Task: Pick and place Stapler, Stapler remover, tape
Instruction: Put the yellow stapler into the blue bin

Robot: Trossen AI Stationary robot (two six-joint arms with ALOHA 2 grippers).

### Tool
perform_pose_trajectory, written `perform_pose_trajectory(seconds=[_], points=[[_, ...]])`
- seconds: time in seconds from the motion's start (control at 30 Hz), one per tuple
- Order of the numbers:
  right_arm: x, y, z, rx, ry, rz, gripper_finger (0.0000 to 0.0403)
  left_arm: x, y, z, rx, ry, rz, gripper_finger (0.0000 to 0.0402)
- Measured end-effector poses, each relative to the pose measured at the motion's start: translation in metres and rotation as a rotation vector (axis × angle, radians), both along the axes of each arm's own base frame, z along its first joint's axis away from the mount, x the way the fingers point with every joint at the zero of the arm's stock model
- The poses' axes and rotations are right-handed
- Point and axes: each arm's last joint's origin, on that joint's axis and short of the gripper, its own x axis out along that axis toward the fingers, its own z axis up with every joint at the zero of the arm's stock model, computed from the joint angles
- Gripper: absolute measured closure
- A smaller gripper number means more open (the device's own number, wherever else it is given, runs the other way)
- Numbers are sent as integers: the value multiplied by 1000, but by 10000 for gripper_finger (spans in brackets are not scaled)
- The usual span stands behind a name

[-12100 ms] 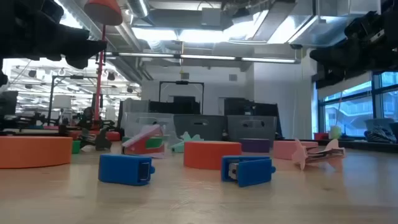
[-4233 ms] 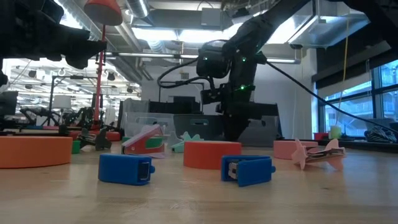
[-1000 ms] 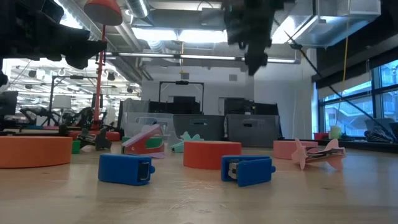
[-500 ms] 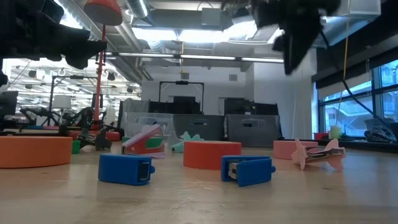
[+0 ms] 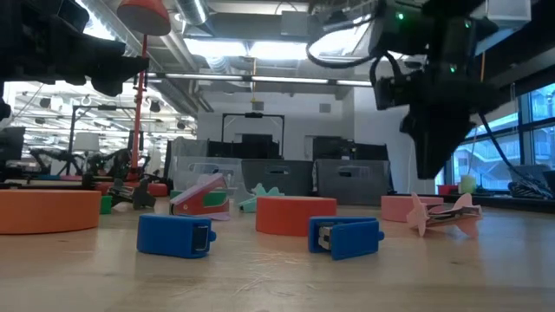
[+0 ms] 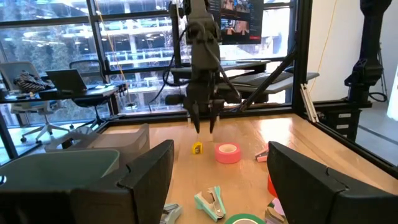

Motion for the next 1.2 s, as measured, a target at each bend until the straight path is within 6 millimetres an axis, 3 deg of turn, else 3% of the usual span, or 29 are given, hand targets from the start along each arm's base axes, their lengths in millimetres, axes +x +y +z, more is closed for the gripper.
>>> perform_pose_trajectory(seconds=[0.53, 1.2], points=[[-9, -4, -35, -80, -102, -35, 247, 0, 0, 0, 0, 0, 0, 154], [-13, -18, -48, -54, -51, -71, 247, 0, 0, 0, 0, 0, 0, 154]])
